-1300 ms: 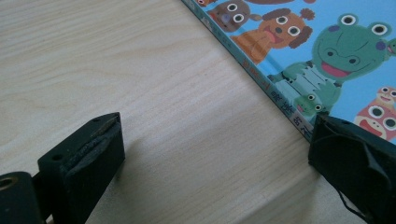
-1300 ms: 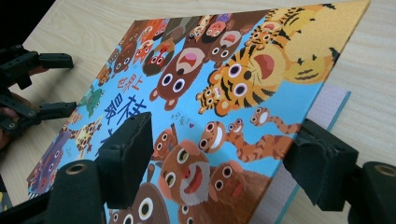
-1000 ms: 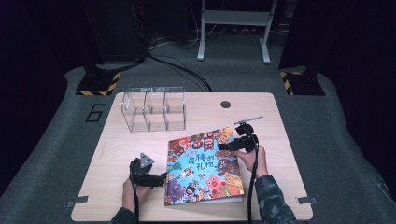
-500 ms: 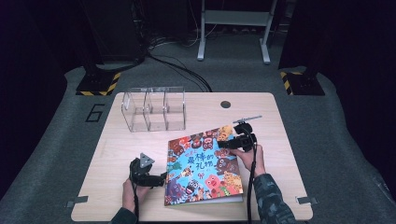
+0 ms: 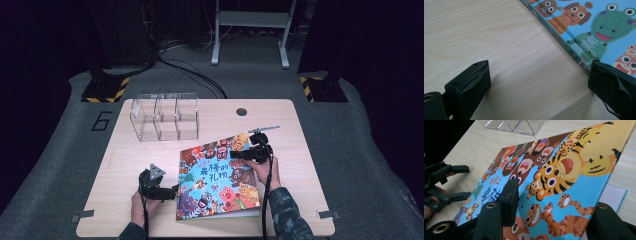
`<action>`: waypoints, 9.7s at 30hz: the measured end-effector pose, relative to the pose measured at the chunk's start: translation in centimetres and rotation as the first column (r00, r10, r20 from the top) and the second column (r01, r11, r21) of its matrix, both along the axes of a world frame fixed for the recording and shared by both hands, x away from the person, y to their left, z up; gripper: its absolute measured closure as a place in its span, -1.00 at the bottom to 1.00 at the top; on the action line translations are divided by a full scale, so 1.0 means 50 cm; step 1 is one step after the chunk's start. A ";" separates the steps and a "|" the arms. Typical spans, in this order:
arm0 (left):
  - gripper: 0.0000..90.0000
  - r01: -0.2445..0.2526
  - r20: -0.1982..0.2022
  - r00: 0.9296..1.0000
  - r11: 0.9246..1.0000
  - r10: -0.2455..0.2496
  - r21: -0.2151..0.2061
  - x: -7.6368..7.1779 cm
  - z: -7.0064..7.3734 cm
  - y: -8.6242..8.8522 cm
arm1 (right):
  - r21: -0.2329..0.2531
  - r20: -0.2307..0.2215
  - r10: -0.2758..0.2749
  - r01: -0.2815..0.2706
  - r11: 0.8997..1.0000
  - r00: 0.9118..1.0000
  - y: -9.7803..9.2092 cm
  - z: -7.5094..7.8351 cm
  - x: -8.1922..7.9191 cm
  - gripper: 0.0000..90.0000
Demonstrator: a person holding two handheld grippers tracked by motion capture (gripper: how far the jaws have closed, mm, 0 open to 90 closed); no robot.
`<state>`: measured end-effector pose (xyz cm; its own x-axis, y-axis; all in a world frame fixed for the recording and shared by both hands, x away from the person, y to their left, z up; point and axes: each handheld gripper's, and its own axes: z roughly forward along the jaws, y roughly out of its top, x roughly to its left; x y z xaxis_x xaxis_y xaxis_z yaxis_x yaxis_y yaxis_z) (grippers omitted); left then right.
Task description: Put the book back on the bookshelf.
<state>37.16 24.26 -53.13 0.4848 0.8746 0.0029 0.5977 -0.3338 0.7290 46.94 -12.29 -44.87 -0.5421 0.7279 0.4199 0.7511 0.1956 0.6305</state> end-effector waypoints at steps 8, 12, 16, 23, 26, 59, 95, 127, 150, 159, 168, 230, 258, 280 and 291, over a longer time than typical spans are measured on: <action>-0.91 -0.004 -0.003 1.000 1.000 0.004 -0.011 0.000 0.000 -0.001 | 0.028 0.016 0.021 -0.021 0.999 1.000 -0.004 -0.001 -0.002 0.19; -0.91 -0.002 -0.001 1.000 1.000 0.002 -0.008 0.000 0.000 0.000 | 0.050 0.049 0.042 -0.044 0.998 0.998 -0.005 0.001 -0.005 0.24; -0.91 -0.002 0.000 1.000 1.000 0.002 -0.007 0.000 0.000 0.000 | 0.050 0.060 0.045 -0.048 0.998 0.997 -0.006 0.000 -0.006 0.25; -0.91 -0.003 -0.001 1.000 1.000 0.003 -0.007 0.000 0.000 0.000 | 0.048 0.105 0.056 -0.062 0.997 0.993 -0.010 -0.005 -0.017 0.24; -0.91 -0.003 -0.001 1.000 1.000 0.003 -0.007 0.000 0.000 0.000 | 0.051 0.110 0.055 -0.061 0.997 0.992 -0.012 -0.008 -0.020 0.24; -1.00 0.075 -0.122 0.987 0.965 -0.108 -0.250 0.024 0.050 -0.027 | 0.022 0.347 0.103 -0.118 0.993 0.932 0.002 0.018 -0.081 0.20; -0.84 0.184 -0.148 0.958 0.919 -0.247 -0.348 0.037 0.065 -0.032 | 0.064 0.279 0.063 -0.085 0.994 0.958 0.003 0.026 -0.092 0.17; -0.18 0.233 0.007 0.971 0.941 -0.238 -0.244 0.011 0.114 -0.010 | 0.015 0.095 -0.036 0.035 0.999 0.995 -0.006 0.022 -0.073 -0.08; -0.03 0.251 0.084 0.968 0.940 -0.238 -0.232 -0.002 0.150 0.004 | -0.059 0.103 0.004 0.003 0.998 0.995 0.014 0.057 -0.075 -0.21; -0.02 0.261 0.134 0.961 0.950 -0.240 -0.172 -0.007 0.171 0.002 | -0.074 0.122 0.009 0.000 0.997 0.992 0.017 0.073 -0.078 -0.23; 0.03 0.267 0.209 0.949 0.956 -0.238 -0.124 -0.015 0.185 0.001 | -0.139 0.201 0.025 0.004 0.990 0.979 0.028 0.103 -0.092 -0.25; 0.14 0.339 0.385 0.882 0.933 -0.270 -0.123 -0.024 0.233 0.035 | -0.265 0.358 0.151 -0.055 0.963 0.922 0.034 0.135 -0.123 -0.21; 0.18 0.404 0.388 0.864 0.902 -0.320 -0.155 -0.001 0.327 0.037 | -0.202 0.390 0.126 -0.049 0.978 0.912 0.028 0.131 -0.132 -0.29; 0.43 0.419 0.397 0.849 0.902 -0.349 -0.102 -0.022 0.334 0.037 | -0.173 0.381 0.126 -0.063 0.983 0.916 0.024 0.136 -0.128 -0.36; 0.46 0.409 0.402 0.847 0.910 -0.348 -0.074 -0.029 0.336 0.030 | -0.151 0.389 0.082 -0.024 0.988 0.918 0.007 0.144 -0.125 -0.33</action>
